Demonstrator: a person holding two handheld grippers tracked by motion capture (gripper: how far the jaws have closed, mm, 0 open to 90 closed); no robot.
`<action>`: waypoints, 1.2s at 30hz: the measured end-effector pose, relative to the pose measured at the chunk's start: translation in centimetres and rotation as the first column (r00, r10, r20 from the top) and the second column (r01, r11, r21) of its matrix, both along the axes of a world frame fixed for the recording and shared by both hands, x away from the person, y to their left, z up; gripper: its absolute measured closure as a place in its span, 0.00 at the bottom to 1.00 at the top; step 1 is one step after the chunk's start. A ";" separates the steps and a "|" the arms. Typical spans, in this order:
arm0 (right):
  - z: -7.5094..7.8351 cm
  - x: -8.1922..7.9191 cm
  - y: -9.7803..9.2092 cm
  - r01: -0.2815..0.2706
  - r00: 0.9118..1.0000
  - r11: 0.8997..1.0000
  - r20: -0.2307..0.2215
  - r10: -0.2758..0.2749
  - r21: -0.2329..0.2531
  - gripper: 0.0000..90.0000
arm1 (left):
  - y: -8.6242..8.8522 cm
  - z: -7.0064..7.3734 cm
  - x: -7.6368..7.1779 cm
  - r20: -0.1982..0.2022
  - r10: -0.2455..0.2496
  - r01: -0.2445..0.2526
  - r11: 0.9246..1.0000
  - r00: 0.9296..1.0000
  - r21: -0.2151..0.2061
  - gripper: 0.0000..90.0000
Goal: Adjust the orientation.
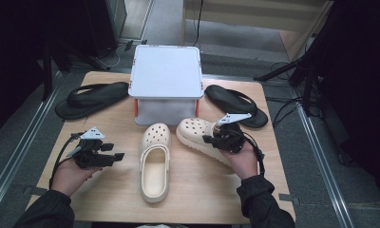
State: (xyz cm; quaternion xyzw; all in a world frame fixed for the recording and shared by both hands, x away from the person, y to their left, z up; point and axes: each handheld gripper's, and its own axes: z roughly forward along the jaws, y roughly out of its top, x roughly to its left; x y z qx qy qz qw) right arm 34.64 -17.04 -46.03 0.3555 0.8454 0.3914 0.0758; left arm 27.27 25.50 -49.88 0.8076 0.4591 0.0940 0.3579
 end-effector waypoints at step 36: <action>-1.4 -1.2 1.8 -0.028 0.999 0.997 -0.017 0.027 -0.074 0.84 | 0.0 0.0 -0.3 0.001 0.005 -0.005 1.000 1.000 0.002 0.42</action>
